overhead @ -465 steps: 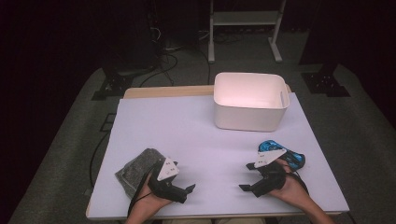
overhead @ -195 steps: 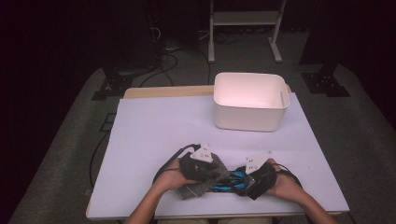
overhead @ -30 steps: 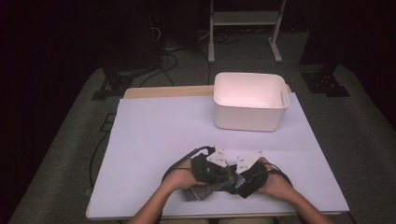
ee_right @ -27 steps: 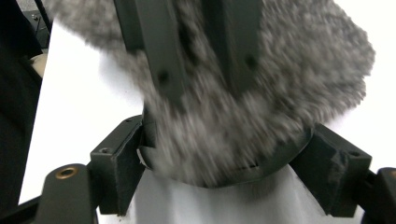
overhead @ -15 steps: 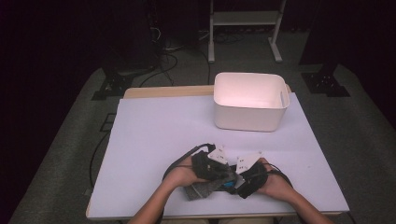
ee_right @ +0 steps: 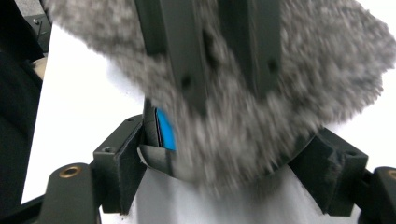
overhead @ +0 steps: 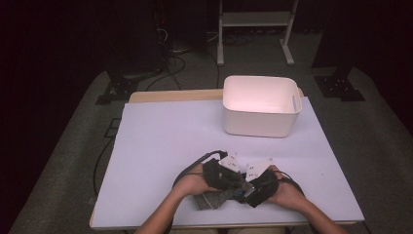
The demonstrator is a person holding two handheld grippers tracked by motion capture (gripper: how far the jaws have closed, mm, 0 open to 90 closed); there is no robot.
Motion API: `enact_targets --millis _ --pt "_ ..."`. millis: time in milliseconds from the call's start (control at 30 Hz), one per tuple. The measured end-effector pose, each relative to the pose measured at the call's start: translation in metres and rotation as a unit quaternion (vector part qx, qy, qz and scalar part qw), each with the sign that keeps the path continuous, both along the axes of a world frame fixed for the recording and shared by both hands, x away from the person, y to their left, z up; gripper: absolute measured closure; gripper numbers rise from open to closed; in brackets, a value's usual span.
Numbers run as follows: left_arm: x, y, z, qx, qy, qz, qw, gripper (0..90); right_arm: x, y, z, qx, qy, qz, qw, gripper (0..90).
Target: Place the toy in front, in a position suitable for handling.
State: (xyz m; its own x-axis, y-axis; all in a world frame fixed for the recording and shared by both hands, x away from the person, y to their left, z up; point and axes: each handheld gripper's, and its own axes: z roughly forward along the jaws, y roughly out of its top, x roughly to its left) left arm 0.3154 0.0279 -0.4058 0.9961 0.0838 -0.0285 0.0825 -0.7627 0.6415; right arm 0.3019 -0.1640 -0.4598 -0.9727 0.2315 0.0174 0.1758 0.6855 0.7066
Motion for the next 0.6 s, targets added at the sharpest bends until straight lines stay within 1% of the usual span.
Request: enact_targets --millis 33,100,133,233,300,333,367,400,467,500,533,567,600 --pt "-0.001 0.004 0.001 -0.001 0.001 0.005 1.0 78.1 0.0 0.0 0.0 0.0 0.001 0.0 1.0 22.7" --pt "-0.002 0.017 0.003 0.005 -0.002 0.017 0.9998 78.1 0.0 0.0 0.0 0.0 0.001 0.001 1.0 22.8" --pt "-0.002 0.024 0.003 0.004 -0.002 0.023 0.9997 78.1 0.0 0.0 0.0 0.001 0.001 0.001 1.0 22.8" --pt "-0.002 0.043 0.005 0.019 -0.009 0.041 0.9989 78.1 0.0 -0.001 -0.001 0.002 0.001 0.003 1.0 22.8" --pt "-0.001 0.055 0.004 0.031 -0.01 0.057 0.9978 78.1 0.0 -0.001 -0.001 0.003 0.0 0.004 1.0 22.9" --pt "0.0 0.061 0.004 0.042 -0.013 0.064 0.997 78.1 0.0 -0.001 -0.001 0.003 0.0 0.004 1.0 22.8" --pt "0.0 0.066 0.003 0.043 -0.011 0.07 0.9965 78.1 0.001 -0.001 -0.001 0.002 0.0 0.004 1.0 22.9" --pt "0.001 0.07 0.002 0.038 -0.006 0.073 0.9966 78.1 0.001 -0.001 -0.001 0.002 0.0 0.004 1.0 22.8" --pt "-0.001 0.072 0.001 0.029 -0.001 0.074 0.9968 78.1 0.001 -0.001 -0.001 0.002 0.0 0.005 1.0 22.9" --pt "-0.001 0.07 0.001 0.022 0.001 0.069 0.9973 78.2 0.001 -0.001 -0.001 0.001 0.0 0.004 1.0 22.8" --pt "-0.002 0.066 0.001 0.012 0.006 0.066 0.9977 78.2 0.001 -0.001 0.0 0.001 0.0 0.004 1.0 22.8" --pt "-0.002 0.063 0.002 0.011 0.005 0.06 0.9981 78.2 0.0 0.0 0.0 0.0 0.0 0.004 1.0 22.8" --pt "-0.003 0.055 0.003 0.008 0.004 0.051 0.9986 78.2 0.0 0.0 0.0 0.0 -0.001 0.003 1.0 22.8"
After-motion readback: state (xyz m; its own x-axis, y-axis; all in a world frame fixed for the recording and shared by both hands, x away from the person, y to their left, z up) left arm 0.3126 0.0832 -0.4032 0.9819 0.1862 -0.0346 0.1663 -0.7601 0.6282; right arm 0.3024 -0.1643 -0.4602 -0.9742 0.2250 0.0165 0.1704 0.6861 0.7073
